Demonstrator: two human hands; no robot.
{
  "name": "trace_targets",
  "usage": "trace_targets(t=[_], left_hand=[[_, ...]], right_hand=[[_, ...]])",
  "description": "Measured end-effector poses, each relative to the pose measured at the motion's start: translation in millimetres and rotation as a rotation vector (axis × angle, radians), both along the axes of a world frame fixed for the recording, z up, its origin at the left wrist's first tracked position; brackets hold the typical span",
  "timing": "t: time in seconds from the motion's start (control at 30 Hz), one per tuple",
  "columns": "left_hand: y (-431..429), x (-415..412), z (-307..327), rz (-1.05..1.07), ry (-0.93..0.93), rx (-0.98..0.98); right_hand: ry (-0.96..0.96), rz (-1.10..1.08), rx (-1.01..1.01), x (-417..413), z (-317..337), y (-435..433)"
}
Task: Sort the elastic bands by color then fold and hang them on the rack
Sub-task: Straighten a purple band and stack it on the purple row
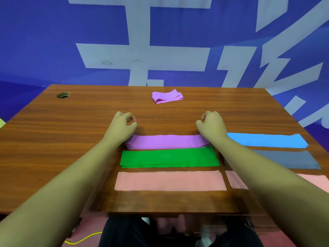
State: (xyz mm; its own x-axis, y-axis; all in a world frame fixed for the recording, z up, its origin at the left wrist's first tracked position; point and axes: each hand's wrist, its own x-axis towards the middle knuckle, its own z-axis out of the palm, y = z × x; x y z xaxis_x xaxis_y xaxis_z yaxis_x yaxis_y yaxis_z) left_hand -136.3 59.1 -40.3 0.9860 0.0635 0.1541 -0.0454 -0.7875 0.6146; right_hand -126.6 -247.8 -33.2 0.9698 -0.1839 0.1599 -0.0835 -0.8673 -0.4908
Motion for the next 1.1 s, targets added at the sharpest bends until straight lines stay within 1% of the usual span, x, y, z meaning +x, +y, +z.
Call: trace_targets(t=[0.17, 0.33, 0.57, 0.67, 0.77, 0.83, 0.93, 1.0, 1.1], left_hand=[[-17, 56, 7, 0.011, -0.027, -0.041], [-27, 119, -6, 0.042, 0.036, -0.07], [-46, 194, -32, 0.049, -0.002, -0.084], [-51, 215, -42, 0.07, 0.054, -0.082], [-51, 227, -51, 0.062, 0.062, -0.044], [-52, 226, -53, 0.059, 0.054, -0.059], [-54, 220, -46, 0.067, 0.056, -0.169], [-54, 212, -39, 0.078, 0.061, -0.299], [-53, 188, -26, 0.042, 0.095, -0.504]], right_hand=[[-0.012, 0.079, 0.021, 51, 8, 22], [-0.006, 0.116, 0.006, 116, -1, 39], [0.007, 0.05, 0.084, 200, -30, 34], [-0.01, 0.028, 0.113, 219, -39, 39], [0.027, -0.049, 0.085, 232, -49, 44], [0.045, -0.098, 0.145, 236, -52, 44], [0.035, -0.083, 0.315, 234, -42, 40], [0.01, -0.029, 0.435, 223, -23, 41], [-0.06, 0.07, 0.542, 195, 19, 48]])
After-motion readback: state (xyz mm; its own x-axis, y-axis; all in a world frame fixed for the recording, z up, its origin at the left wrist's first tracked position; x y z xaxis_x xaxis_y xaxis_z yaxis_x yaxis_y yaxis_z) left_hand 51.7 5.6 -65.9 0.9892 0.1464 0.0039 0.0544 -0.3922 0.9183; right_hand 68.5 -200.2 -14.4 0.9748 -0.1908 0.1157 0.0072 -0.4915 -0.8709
